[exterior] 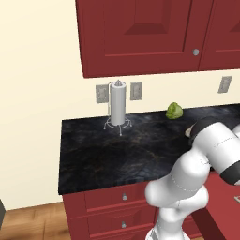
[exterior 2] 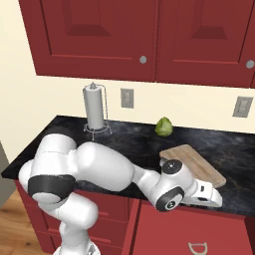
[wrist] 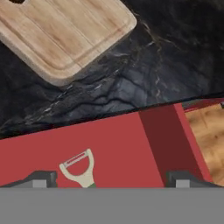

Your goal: Open the drawer on the right and place the cutting tools on the cutting board.

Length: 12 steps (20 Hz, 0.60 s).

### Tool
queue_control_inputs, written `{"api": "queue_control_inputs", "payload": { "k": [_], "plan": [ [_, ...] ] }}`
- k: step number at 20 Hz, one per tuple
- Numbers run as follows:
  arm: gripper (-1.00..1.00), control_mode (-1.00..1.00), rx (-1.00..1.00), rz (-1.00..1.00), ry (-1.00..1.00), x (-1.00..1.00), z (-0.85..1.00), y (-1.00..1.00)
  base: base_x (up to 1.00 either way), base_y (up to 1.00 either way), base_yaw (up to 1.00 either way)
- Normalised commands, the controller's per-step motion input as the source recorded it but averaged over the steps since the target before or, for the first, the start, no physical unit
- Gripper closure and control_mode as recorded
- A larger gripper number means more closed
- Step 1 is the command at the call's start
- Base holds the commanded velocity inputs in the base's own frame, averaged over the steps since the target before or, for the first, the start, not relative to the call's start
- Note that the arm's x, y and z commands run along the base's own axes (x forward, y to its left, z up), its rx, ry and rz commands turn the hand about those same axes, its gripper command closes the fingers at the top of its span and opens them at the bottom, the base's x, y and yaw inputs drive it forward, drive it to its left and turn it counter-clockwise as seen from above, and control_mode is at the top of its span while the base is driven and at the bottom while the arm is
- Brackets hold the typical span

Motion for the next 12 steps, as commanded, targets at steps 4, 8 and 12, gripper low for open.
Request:
{"api": "queue_control_inputs", "payload": {
  "k": [4,8,12],
  "plan": [
    [-1.0,-1.0,0.01,0.0,0.08,-0.66,-0.33,0.0,0.0,0.0,0.0],
    [-1.0,-1.0,0.04,0.02,-0.04,-0.53,0.0,0.0,0.0,0.0,0.0],
    [-1.0,-1.0,0.11,0.01,0.04,-0.38,-0.24,0.02,0.0,0.0,0.0]
  ]
}}
